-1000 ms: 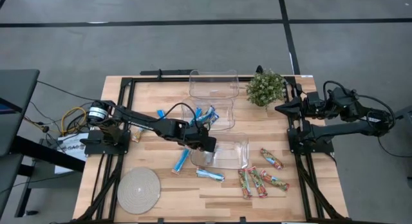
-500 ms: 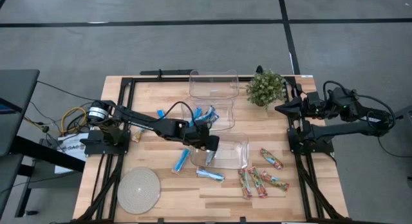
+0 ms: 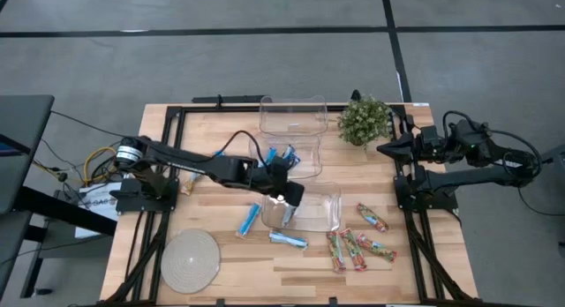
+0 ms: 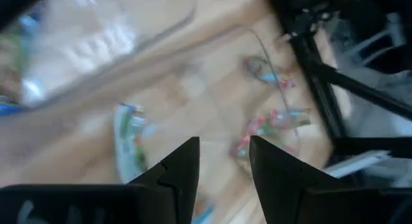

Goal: Pick and place Granola Bars by type
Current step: Put the yellow granola bar into the bottom transparent bin

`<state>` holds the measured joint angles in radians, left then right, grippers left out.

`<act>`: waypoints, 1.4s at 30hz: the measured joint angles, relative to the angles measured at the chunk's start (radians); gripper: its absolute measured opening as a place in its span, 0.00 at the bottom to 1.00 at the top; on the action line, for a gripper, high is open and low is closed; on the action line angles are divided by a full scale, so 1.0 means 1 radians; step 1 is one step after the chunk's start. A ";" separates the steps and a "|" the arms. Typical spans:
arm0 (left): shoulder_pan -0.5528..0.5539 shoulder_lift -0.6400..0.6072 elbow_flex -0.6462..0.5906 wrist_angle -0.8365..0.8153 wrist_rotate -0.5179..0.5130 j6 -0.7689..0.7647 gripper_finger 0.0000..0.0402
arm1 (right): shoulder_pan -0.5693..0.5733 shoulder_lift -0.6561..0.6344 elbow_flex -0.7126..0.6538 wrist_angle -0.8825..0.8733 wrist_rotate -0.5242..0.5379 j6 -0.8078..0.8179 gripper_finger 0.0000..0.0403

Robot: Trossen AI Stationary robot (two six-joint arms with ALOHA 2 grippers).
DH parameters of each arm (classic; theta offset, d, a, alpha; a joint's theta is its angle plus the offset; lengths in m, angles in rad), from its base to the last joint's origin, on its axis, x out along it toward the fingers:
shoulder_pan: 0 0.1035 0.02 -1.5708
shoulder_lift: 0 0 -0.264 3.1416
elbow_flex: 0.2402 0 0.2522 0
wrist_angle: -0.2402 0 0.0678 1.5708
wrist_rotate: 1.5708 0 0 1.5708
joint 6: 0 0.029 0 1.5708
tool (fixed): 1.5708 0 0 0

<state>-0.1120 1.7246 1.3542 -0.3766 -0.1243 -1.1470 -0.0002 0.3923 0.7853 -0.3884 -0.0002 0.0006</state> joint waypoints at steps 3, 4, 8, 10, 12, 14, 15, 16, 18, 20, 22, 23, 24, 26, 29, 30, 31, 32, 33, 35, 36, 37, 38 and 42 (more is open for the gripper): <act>-0.004 -0.014 0.070 -0.152 -0.059 0.041 0.32 | 0.000 0.000 0.000 0.001 0.000 0.000 0.00; -0.006 -0.017 0.095 -0.202 -0.081 0.048 0.32 | 0.000 0.000 0.000 0.000 0.000 0.000 0.00; -0.021 -0.034 0.174 -0.422 -0.151 0.055 0.32 | 0.000 0.000 0.000 0.000 0.000 0.000 0.00; -0.026 -0.043 0.194 -0.529 -0.170 0.033 0.32 | 0.000 0.000 0.000 0.000 0.000 0.000 0.00; -0.029 -0.059 0.197 -0.612 -0.169 0.004 0.32 | 0.000 0.000 0.000 0.000 0.000 0.000 0.00; -0.034 -0.072 0.199 -0.700 -0.170 -0.040 0.32 | 0.000 0.000 0.000 0.000 0.000 0.000 0.00; -0.037 -0.082 0.199 -0.752 -0.170 -0.058 0.32 | 0.000 0.000 0.000 0.000 0.000 0.000 0.00; -0.040 -0.090 0.199 -0.800 -0.170 -0.075 0.32 | 0.000 0.000 0.000 0.000 0.000 0.000 0.00; -0.044 -0.108 0.199 -0.885 -0.170 -0.106 0.32 | 0.000 0.000 0.000 0.000 0.000 0.000 0.00; -0.045 -0.127 0.199 -0.975 -0.169 -0.128 0.32 | 0.000 0.000 0.000 0.000 0.000 0.000 0.00; -0.044 -0.145 0.199 -1.061 -0.170 -0.146 0.32 | 0.000 0.000 0.000 0.000 0.000 0.000 0.00; -0.044 -0.153 0.199 -1.108 -0.170 -0.153 0.32 | 0.000 0.000 0.000 0.000 0.000 0.000 0.00; -0.043 -0.159 0.199 -1.152 -0.170 -0.159 0.32 | 0.000 0.000 0.000 0.000 0.000 0.000 0.00; -0.040 -0.168 0.197 -1.204 -0.170 -0.164 0.32 | 0.000 0.000 0.000 0.000 0.000 0.000 0.00; -0.032 -0.204 0.164 -1.186 -0.166 -0.125 0.32 | 0.000 0.000 0.000 0.000 0.000 0.000 0.00; -0.026 -0.217 0.151 -1.193 -0.158 -0.127 0.32 | 0.000 0.000 0.000 0.000 0.000 0.000 0.00; -0.021 -0.232 0.137 -1.198 -0.146 -0.132 0.32 | 0.000 0.000 0.000 0.000 0.000 0.000 0.00; -0.017 -0.248 0.119 -1.199 -0.136 -0.137 0.32 | 0.000 0.000 0.000 0.000 0.000 0.000 0.00; -0.012 -0.263 0.101 -1.195 -0.126 -0.138 0.32 | 0.000 0.000 0.000 0.000 0.000 0.000 0.00; 0.001 -0.290 0.065 -1.194 -0.110 -0.140 0.32 | 0.000 0.000 0.000 0.000 0.000 0.000 0.00; 0.008 -0.302 0.046 -1.195 -0.103 -0.140 0.32 | 0.000 0.000 0.000 0.000 0.000 0.000 0.00; 0.016 -0.315 0.026 -1.195 -0.095 -0.141 0.32 | 0.000 0.000 0.000 0.000 0.000 0.000 0.00; 0.026 -0.330 0.003 -1.193 -0.090 -0.141 0.32 | 0.000 0.000 0.000 0.000 0.000 0.000 0.00; 0.071 -0.384 -0.098 -1.193 -0.066 -0.141 0.32 | 0.000 0.000 0.000 0.000 0.000 0.000 0.00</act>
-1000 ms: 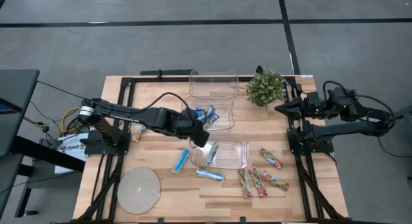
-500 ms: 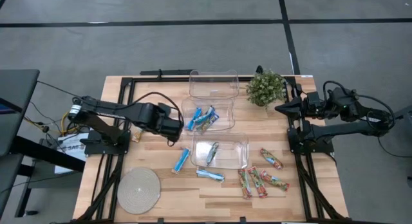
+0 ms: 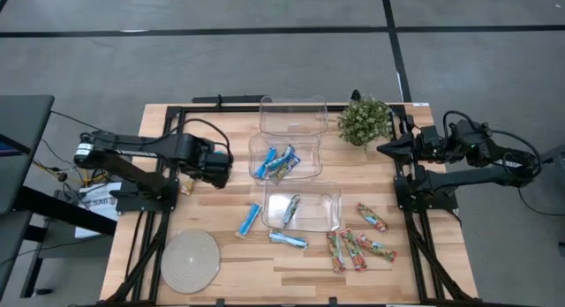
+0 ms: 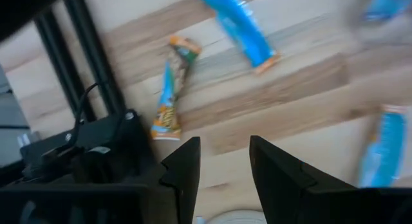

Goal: Pick and place Granola Bars by type
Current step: Put the yellow granola bar into the bottom transparent bin

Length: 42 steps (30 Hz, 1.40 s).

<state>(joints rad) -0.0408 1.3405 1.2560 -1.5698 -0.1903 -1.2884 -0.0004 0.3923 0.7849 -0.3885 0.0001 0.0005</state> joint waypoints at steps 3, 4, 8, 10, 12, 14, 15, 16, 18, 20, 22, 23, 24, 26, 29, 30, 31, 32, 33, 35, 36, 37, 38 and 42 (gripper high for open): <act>0.032 -0.041 -0.082 0.009 0.021 0.002 0.32 | 0.000 0.000 0.000 0.000 0.000 0.000 0.00; 0.040 -0.054 -0.111 0.018 0.029 0.004 0.32 | 0.000 0.000 0.000 0.000 0.000 0.000 0.00; 0.067 -0.115 -0.225 0.098 0.037 0.014 0.32 | 0.000 0.000 0.000 0.000 0.000 0.000 0.00; 0.081 -0.144 -0.281 0.149 0.040 0.027 0.32 | 0.000 0.000 0.000 0.000 0.000 0.000 0.00; 0.097 -0.172 -0.331 0.192 0.052 0.036 0.32 | 0.000 0.000 0.000 0.000 0.000 0.000 0.00; 0.114 -0.194 -0.382 0.227 0.056 0.038 0.32 | 0.000 0.000 0.000 0.000 0.000 0.000 0.00; 0.121 -0.203 -0.405 0.243 0.056 0.039 0.32 | 0.000 0.000 0.000 0.000 0.000 0.000 0.00; 0.129 -0.212 -0.427 0.264 0.056 0.046 0.32 | 0.000 0.000 0.000 0.000 0.000 0.000 0.00; 0.147 -0.225 -0.468 0.301 0.056 0.075 0.32 | 0.000 0.000 0.000 0.000 0.000 0.000 0.00; 0.167 -0.232 -0.503 0.337 0.055 0.110 0.32 | 0.000 0.000 0.000 0.000 0.000 0.000 0.00; 0.188 -0.231 -0.531 0.365 0.055 0.141 0.32 | 0.000 0.000 0.000 0.000 0.000 0.000 0.00; 0.197 -0.231 -0.540 0.368 0.055 0.157 0.32 | 0.000 0.000 0.000 0.000 0.000 0.000 0.00; 0.206 -0.231 -0.551 0.374 0.055 0.176 0.32 | 0.000 0.000 0.000 0.000 0.000 0.000 0.00; 0.220 -0.231 -0.572 0.392 0.054 0.207 0.32 | 0.000 0.000 0.000 0.000 0.000 0.000 0.00; 0.240 -0.231 -0.591 0.396 0.054 0.242 0.32 | 0.000 0.000 0.000 0.000 0.000 0.000 0.00; 0.247 -0.230 -0.595 0.396 0.051 0.255 0.32 | 0.000 0.000 0.000 0.000 0.000 0.000 0.00; 0.252 -0.228 -0.596 0.398 0.044 0.264 0.32 | 0.000 0.000 0.000 0.000 0.000 0.000 0.00; 0.258 -0.226 -0.597 0.402 0.036 0.275 0.32 | 0.000 0.000 0.000 0.000 0.000 0.000 0.00; 0.264 -0.226 -0.600 0.403 0.026 0.283 0.32 | 0.000 0.000 0.000 0.000 0.000 0.000 0.00; 0.277 -0.226 -0.605 0.403 0.014 0.302 0.32 | 0.000 0.000 0.000 0.000 0.000 0.000 0.00; 0.282 -0.226 -0.608 0.402 0.014 0.312 0.32 | 0.000 0.000 0.000 0.000 0.000 0.000 0.00; 0.286 -0.226 -0.608 0.402 0.011 0.326 0.32 | 0.000 0.000 0.000 0.000 0.000 0.000 0.00; 0.290 -0.226 -0.608 0.403 0.009 0.340 0.32 | 0.000 0.000 0.000 0.000 0.000 0.000 0.00; 0.296 -0.226 -0.608 0.403 0.008 0.381 0.32 | 0.000 0.000 0.000 0.000 0.000 0.000 0.00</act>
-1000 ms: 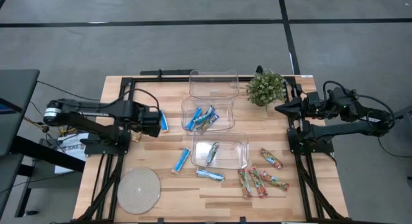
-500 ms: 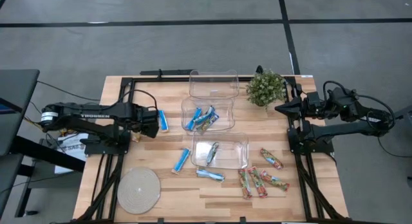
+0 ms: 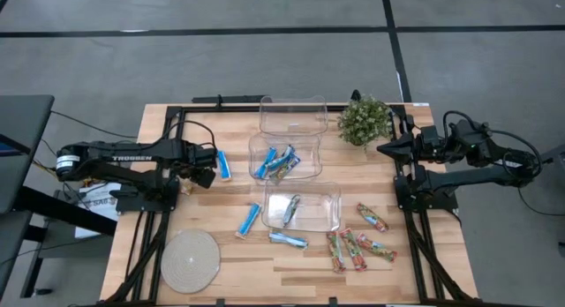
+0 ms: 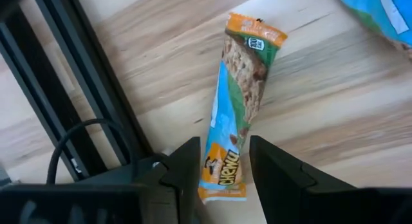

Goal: Pick and place Granola Bars by type
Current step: Put the yellow granola bar into the bottom transparent bin

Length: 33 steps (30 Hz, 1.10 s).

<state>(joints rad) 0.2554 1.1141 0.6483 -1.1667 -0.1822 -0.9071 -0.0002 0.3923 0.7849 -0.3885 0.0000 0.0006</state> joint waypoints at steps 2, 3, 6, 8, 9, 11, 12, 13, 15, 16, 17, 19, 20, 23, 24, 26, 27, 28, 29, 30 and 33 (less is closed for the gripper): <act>0.000 0.000 0.000 0.000 0.000 0.015 0.32 | 0.000 0.000 0.000 0.000 0.000 0.000 0.00; 0.000 0.000 0.000 0.000 0.000 0.022 0.32 | 0.000 0.000 0.000 0.000 0.000 0.000 0.00; 0.000 0.000 0.000 0.003 0.002 0.033 0.35 | 0.000 0.000 0.000 0.000 0.000 0.000 0.00; 0.000 0.001 0.000 0.003 0.001 0.033 0.38 | 0.000 0.000 0.000 0.000 0.000 0.000 0.00; 0.000 0.007 -0.002 0.010 0.001 0.033 0.39 | 0.000 0.000 0.000 0.000 0.000 0.000 0.00; 0.000 0.021 -0.023 0.041 0.006 0.033 0.43 | 0.000 0.000 0.000 0.000 0.000 0.000 0.00; 0.000 0.025 -0.034 0.061 0.016 0.033 0.44 | 0.000 0.000 0.000 0.000 0.000 0.000 0.00; 0.000 0.033 -0.046 0.084 0.021 0.033 0.46 | 0.000 0.000 0.000 0.000 0.000 0.000 0.00; 0.000 0.045 -0.070 0.123 0.040 0.033 0.48 | 0.000 0.000 0.000 0.000 0.000 0.000 0.00; 0.000 0.049 -0.072 0.129 0.037 0.033 0.49 | 0.000 0.000 0.000 0.000 0.000 0.000 0.00; 0.000 0.051 -0.078 0.138 0.031 0.033 0.50 | 0.000 0.000 0.000 0.000 0.000 0.000 0.00; 0.000 0.052 -0.083 0.137 0.009 0.033 0.51 | 0.000 0.000 0.000 0.000 0.000 0.000 0.00; 0.000 0.051 -0.084 0.136 0.001 0.034 0.51 | 0.000 0.000 0.000 0.000 0.000 0.000 0.00; 0.006 0.052 -0.084 0.135 -0.012 0.051 0.51 | 0.000 0.000 0.000 0.000 0.000 0.000 0.00; 0.011 0.052 -0.086 0.136 -0.013 0.059 0.50 | 0.000 0.000 0.000 0.000 0.000 0.000 0.00; 0.020 0.052 -0.101 0.156 -0.008 0.061 0.50 | 0.000 0.000 0.000 0.000 0.000 0.000 0.00; 0.024 0.052 -0.113 0.174 -0.005 0.062 0.50 | 0.000 0.000 0.000 0.000 0.000 0.000 0.00; 0.025 0.052 -0.123 0.190 0.004 0.062 0.50 | 0.000 0.000 0.000 0.000 0.000 0.000 0.00; 0.026 0.052 -0.133 0.203 0.013 0.062 0.50 | 0.000 0.000 0.000 0.000 0.000 0.000 0.00; 0.026 0.052 -0.141 0.209 0.016 0.062 0.50 | 0.000 0.000 0.000 0.000 0.000 0.000 0.00; 0.026 0.052 -0.157 0.222 0.018 0.062 0.50 | 0.000 0.000 0.000 0.000 0.000 0.000 0.00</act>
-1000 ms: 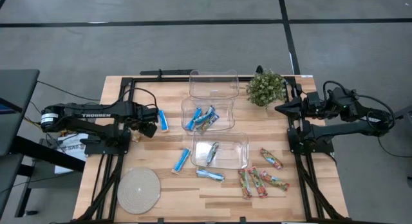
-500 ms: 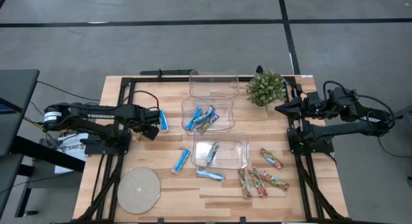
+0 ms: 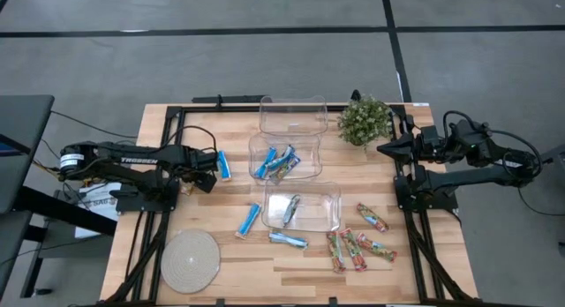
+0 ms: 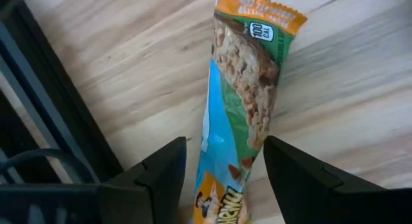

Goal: Pick and place Granola Bars by type
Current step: Put the yellow granola bar into the bottom transparent bin

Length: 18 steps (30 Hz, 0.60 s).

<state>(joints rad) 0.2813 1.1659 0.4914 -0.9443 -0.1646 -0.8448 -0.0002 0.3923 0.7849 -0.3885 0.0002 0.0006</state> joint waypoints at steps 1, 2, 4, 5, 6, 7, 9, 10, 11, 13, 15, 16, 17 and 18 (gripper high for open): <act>0.000 0.000 -0.005 0.007 0.000 0.000 0.50 | 0.000 0.000 0.000 0.000 0.000 0.000 0.00; 0.000 0.000 -0.009 0.014 0.000 0.000 0.50 | 0.000 0.000 0.000 0.000 0.000 0.000 0.00; 0.000 0.000 -0.019 0.028 0.005 0.000 0.50 | 0.000 0.000 0.000 0.000 0.000 0.000 0.00; 0.000 0.000 -0.025 0.035 0.010 0.000 0.50 | 0.000 0.000 0.000 0.000 0.000 0.000 0.00; 0.000 -0.001 -0.030 0.049 0.011 0.001 0.49 | 0.000 0.000 0.000 0.000 0.000 0.000 0.00; 0.000 -0.002 -0.036 0.061 0.017 0.001 0.48 | 0.000 0.000 0.000 0.000 0.000 0.000 0.00; 0.000 -0.003 -0.047 0.079 0.027 0.004 0.45 | 0.000 0.000 0.000 0.000 0.000 0.000 0.00; 0.000 -0.003 -0.048 0.081 0.030 0.004 0.43 | 0.000 0.000 0.000 0.000 0.000 0.000 0.00; 0.000 -0.003 -0.048 0.083 0.033 0.005 0.40 | 0.000 0.000 0.000 0.000 0.000 0.000 0.00; 0.000 -0.003 -0.048 0.085 0.036 0.014 0.35 | 0.000 0.000 0.000 0.000 0.000 0.000 0.00; 0.000 -0.002 -0.048 0.087 0.040 0.014 0.29 | 0.000 0.000 0.000 0.000 0.000 0.000 0.00; 0.000 -0.002 -0.049 0.090 0.042 0.015 0.26 | 0.000 0.000 0.000 0.000 0.000 0.000 0.00; 0.000 -0.002 -0.049 0.092 0.045 0.015 0.23 | 0.000 0.000 0.000 0.000 0.000 0.000 0.00; 0.000 -0.002 -0.049 0.094 0.048 0.015 0.21 | 0.000 0.000 0.000 0.000 0.000 0.000 0.00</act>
<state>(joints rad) 0.2810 1.1643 0.4427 -0.8499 -0.1163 -0.8299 -0.0002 0.3923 0.7849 -0.3885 -0.0002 0.0004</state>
